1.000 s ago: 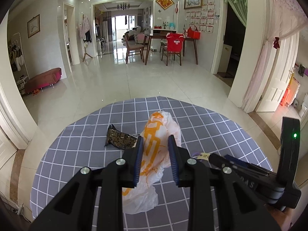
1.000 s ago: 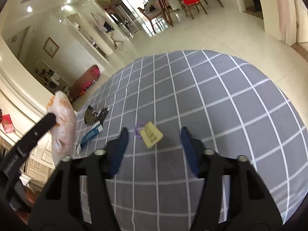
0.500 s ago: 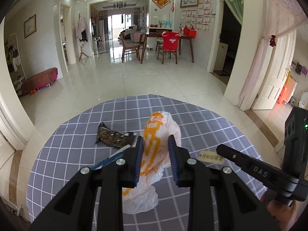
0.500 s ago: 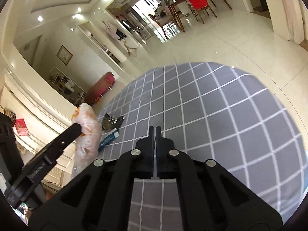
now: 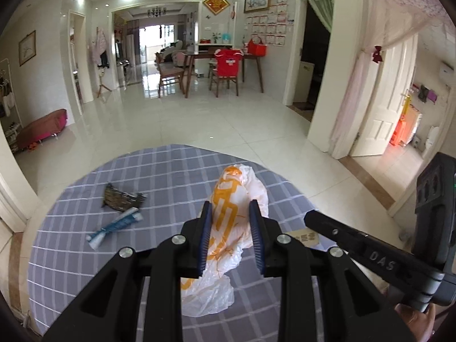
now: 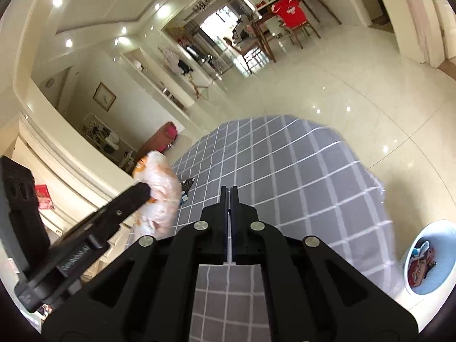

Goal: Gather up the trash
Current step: 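Carry the plastic bag and yellow tag over the blue bucket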

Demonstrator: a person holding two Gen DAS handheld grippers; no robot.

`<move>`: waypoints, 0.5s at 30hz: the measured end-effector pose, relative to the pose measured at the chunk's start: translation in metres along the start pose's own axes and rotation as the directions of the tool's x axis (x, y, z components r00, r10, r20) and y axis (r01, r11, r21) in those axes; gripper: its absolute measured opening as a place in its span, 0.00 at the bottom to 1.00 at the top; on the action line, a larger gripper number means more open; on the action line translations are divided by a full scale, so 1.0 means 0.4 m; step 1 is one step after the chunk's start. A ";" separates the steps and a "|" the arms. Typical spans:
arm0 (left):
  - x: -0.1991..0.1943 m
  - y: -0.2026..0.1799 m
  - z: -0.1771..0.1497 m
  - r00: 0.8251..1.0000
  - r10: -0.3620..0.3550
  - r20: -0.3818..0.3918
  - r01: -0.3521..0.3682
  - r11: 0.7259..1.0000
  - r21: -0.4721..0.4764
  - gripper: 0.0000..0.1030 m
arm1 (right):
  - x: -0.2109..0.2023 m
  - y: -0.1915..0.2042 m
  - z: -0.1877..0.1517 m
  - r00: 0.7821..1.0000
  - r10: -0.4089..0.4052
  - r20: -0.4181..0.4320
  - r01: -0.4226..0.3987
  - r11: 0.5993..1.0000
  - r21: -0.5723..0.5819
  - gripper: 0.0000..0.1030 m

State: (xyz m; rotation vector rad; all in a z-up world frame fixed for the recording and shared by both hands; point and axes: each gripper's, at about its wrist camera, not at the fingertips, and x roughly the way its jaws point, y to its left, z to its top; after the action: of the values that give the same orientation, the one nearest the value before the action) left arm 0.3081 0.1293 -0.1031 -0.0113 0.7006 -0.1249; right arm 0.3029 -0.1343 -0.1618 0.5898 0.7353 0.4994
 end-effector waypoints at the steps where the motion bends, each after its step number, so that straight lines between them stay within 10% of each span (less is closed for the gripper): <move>1: -0.006 -0.025 -0.003 1.000 -0.016 0.000 0.016 1.000 0.006 0.25 | -0.025 -0.010 0.004 1.000 -0.001 0.011 0.001 1.000 0.004 0.01; 15: 0.042 -0.477 -0.085 0.967 -0.237 -0.087 0.247 0.960 0.131 0.25 | -0.438 -0.242 -0.032 0.957 -0.232 0.176 0.228 0.973 0.041 0.01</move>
State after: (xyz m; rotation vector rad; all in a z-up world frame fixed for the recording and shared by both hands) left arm 0.2777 -0.0609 -0.1298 0.0426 0.7585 -0.4120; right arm 0.2016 -0.3071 -0.1500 0.5523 0.6280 0.2199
